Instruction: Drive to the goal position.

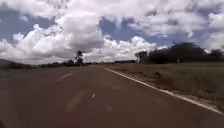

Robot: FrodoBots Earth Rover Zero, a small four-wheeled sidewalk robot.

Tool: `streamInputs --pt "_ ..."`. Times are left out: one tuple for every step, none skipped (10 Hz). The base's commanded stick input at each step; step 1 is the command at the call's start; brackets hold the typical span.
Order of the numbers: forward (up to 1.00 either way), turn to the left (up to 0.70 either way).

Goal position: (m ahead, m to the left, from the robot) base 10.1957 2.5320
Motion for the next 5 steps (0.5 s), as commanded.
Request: streamInputs --pt "0.7 0.0" --pt "0.7 0.0" --pt "0.7 0.0" --pt "0.7 0.0" --pt "0.7 0.0"
